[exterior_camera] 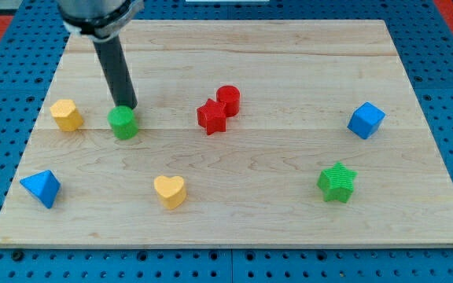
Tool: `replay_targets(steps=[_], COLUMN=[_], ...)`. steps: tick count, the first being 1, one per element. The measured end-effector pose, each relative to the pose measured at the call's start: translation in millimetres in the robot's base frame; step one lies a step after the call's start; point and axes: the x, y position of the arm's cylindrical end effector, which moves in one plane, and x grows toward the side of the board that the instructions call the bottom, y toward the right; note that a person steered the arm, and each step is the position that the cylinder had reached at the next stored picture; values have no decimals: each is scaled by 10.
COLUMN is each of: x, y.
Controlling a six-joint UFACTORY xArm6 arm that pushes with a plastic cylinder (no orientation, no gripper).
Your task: Move red circle towards the bottom
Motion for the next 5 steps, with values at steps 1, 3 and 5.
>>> replay_targets(steps=[1, 3, 5], x=[345, 651, 733], y=[-182, -22, -410])
